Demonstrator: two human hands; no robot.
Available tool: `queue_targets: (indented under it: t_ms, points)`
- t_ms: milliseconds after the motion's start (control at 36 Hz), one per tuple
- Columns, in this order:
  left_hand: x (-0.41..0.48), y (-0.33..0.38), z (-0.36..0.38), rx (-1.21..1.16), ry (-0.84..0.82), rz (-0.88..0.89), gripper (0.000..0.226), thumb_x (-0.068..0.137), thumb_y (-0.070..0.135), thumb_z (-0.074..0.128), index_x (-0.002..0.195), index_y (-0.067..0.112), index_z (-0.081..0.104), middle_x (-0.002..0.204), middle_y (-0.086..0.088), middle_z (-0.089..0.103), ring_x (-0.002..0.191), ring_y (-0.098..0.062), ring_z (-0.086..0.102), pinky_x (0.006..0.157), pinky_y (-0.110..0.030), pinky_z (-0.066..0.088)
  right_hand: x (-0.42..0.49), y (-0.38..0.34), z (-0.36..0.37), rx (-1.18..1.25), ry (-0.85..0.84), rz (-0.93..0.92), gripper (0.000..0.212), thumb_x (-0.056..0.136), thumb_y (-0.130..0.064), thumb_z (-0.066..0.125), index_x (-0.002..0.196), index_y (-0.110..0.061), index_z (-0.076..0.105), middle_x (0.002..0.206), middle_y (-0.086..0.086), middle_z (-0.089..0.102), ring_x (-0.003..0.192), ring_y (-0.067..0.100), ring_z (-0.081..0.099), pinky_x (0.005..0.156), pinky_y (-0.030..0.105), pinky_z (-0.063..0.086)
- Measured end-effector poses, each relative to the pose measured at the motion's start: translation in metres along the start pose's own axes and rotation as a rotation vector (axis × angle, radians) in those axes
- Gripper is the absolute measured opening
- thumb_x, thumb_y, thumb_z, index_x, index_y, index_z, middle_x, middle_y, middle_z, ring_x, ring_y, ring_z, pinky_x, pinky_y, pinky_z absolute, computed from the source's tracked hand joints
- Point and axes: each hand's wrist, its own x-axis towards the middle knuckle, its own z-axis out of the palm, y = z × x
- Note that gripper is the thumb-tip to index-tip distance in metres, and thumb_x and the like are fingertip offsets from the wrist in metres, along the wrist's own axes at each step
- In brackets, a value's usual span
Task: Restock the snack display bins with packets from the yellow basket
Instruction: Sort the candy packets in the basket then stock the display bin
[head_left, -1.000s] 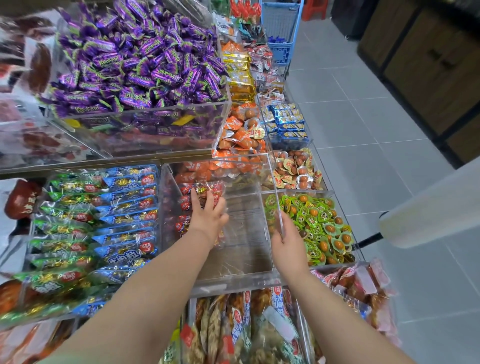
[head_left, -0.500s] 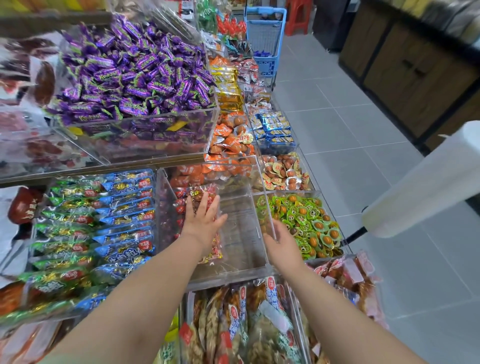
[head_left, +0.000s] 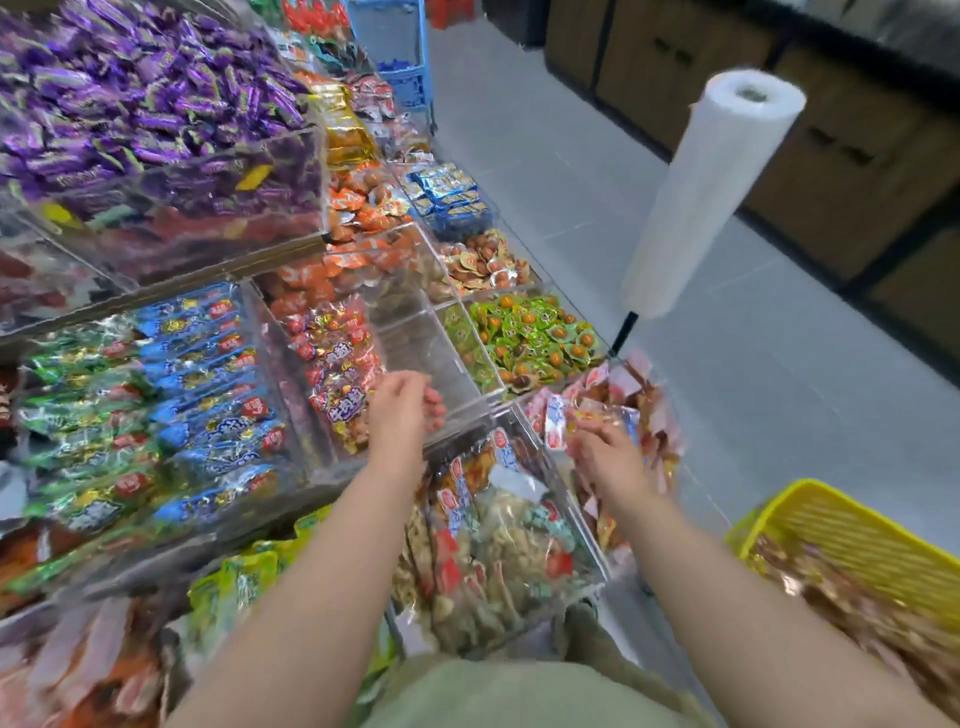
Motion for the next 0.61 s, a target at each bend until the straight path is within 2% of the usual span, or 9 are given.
queue_targets:
  t_ms: [111, 222, 306, 389, 472, 611]
  points:
    - [-0.032, -0.03, 0.024, 0.136, -0.174, -0.097, 0.014, 0.094, 0.007, 0.05, 0.082, 0.011, 0.057, 0.066, -0.004, 0.058, 0.052, -0.013, 0.055, 0.051, -0.024, 0.047, -0.027, 0.061, -0.047, 0.018, 0.112, 0.131, 0.017, 0.09, -0.002, 0.053, 0.101, -0.008, 0.064, 0.09, 0.011, 0.061, 0.074, 0.019, 0.055, 0.061, 0.023, 0.043]
    - [-0.063, -0.092, 0.049, 0.339, -0.275, -0.242, 0.022, 0.096, 0.01, 0.048, 0.074, 0.015, 0.052, 0.062, -0.004, 0.052, 0.042, -0.01, 0.05, 0.043, -0.018, 0.039, -0.065, 0.122, -0.098, 0.042, 0.166, 0.296, 0.021, 0.094, -0.004, 0.046, 0.079, -0.015, 0.057, 0.069, 0.006, 0.053, 0.055, 0.012, 0.051, 0.043, 0.015, 0.032]
    - [-0.091, -0.139, 0.062, 0.487, -0.356, -0.301, 0.025, 0.096, 0.01, 0.045, 0.072, 0.016, 0.051, 0.06, -0.004, 0.049, 0.048, -0.015, 0.046, 0.047, -0.021, 0.037, -0.097, 0.164, -0.139, 0.108, 0.258, 0.393, 0.011, 0.097, -0.009, 0.047, 0.093, -0.012, 0.056, 0.07, 0.007, 0.053, 0.046, 0.007, 0.054, 0.034, 0.011, 0.032]
    - [-0.123, -0.178, 0.075, 0.633, -0.442, -0.366, 0.025, 0.097, 0.013, 0.045, 0.072, 0.018, 0.048, 0.059, -0.002, 0.047, 0.044, -0.012, 0.042, 0.04, -0.017, 0.033, -0.127, 0.205, -0.179, 0.138, 0.297, 0.516, 0.011, 0.096, -0.011, 0.045, 0.09, -0.011, 0.055, 0.072, 0.006, 0.053, 0.058, 0.013, 0.051, 0.044, 0.017, 0.038]
    - [-0.158, -0.208, 0.092, 0.804, -0.505, -0.414, 0.026, 0.094, 0.011, 0.046, 0.068, 0.017, 0.047, 0.06, -0.004, 0.049, 0.047, -0.015, 0.045, 0.047, -0.017, 0.032, -0.159, 0.241, -0.216, 0.232, 0.313, 0.634, 0.019, 0.095, -0.015, 0.046, 0.077, -0.014, 0.051, 0.075, 0.004, 0.053, 0.065, 0.013, 0.053, 0.058, 0.024, 0.041]
    - [-0.225, -0.246, 0.132, 0.997, -0.654, -0.447, 0.018, 0.095, 0.014, 0.048, 0.076, 0.014, 0.049, 0.076, -0.011, 0.055, 0.062, -0.022, 0.052, 0.059, -0.025, 0.039, -0.206, 0.275, -0.288, 0.253, 0.323, 0.723, 0.014, 0.091, -0.009, 0.042, 0.079, -0.015, 0.048, 0.07, 0.0, 0.049, 0.063, 0.012, 0.053, 0.059, 0.023, 0.038]
